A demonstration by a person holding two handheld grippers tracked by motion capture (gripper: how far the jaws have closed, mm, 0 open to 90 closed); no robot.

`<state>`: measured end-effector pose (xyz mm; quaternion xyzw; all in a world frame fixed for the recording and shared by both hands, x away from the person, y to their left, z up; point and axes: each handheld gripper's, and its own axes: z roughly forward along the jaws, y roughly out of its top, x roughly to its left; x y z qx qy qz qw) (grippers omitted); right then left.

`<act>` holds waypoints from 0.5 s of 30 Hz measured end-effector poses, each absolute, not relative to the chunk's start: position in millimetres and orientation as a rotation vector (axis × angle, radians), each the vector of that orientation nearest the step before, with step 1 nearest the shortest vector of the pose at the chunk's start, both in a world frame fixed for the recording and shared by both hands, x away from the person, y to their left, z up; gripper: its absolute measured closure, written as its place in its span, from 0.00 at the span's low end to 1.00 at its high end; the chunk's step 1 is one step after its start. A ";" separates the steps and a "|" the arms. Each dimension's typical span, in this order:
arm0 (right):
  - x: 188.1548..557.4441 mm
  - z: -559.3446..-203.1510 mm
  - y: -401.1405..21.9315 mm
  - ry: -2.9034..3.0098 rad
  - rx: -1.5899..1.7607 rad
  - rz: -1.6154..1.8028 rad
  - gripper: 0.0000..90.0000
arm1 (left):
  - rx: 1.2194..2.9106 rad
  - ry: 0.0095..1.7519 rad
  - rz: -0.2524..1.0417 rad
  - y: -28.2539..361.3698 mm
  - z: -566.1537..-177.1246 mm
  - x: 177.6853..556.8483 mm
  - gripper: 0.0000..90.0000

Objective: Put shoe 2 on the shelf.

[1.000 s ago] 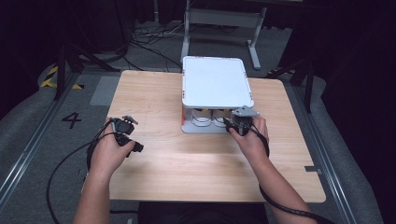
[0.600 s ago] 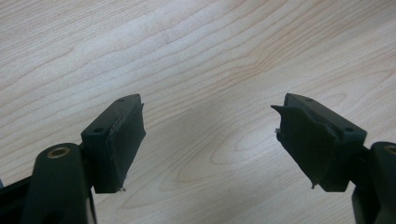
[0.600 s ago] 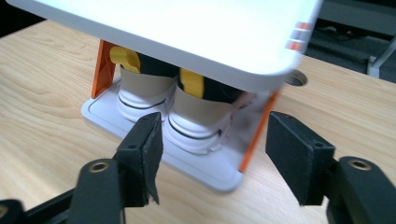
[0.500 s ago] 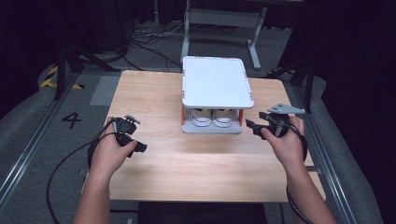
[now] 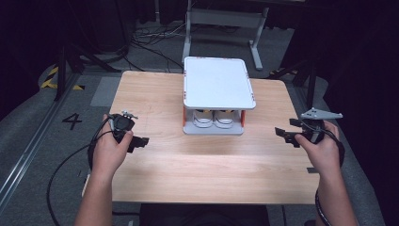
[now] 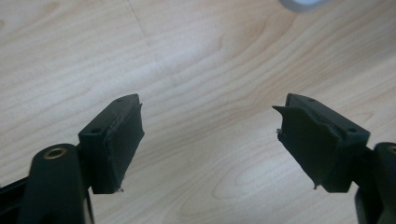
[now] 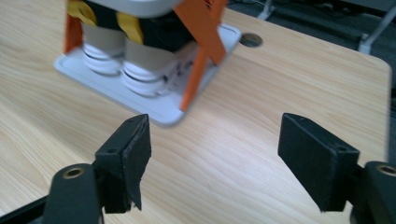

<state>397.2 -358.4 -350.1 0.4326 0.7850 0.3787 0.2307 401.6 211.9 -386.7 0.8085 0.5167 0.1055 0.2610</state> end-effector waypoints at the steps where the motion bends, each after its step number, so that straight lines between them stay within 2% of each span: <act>1: 396.0 -351.0 -365.4 2.166 1.207 1.009 0.28 | 2.186 1.388 0.290 213.7 -387.1 402.3 0.19; 5: 394.7 -355.3 -385.8 2.203 1.271 0.942 0.26 | 2.144 1.361 0.328 221.9 -392.8 406.8 0.18; 9: 399.7 -366.4 -399.9 2.276 1.298 0.959 0.16 | 2.146 1.355 0.422 231.5 -405.6 413.1 0.18; 15: 416.7 -396.6 -407.0 2.315 1.275 0.949 0.18 | 2.140 1.385 0.453 236.5 -415.8 417.5 0.18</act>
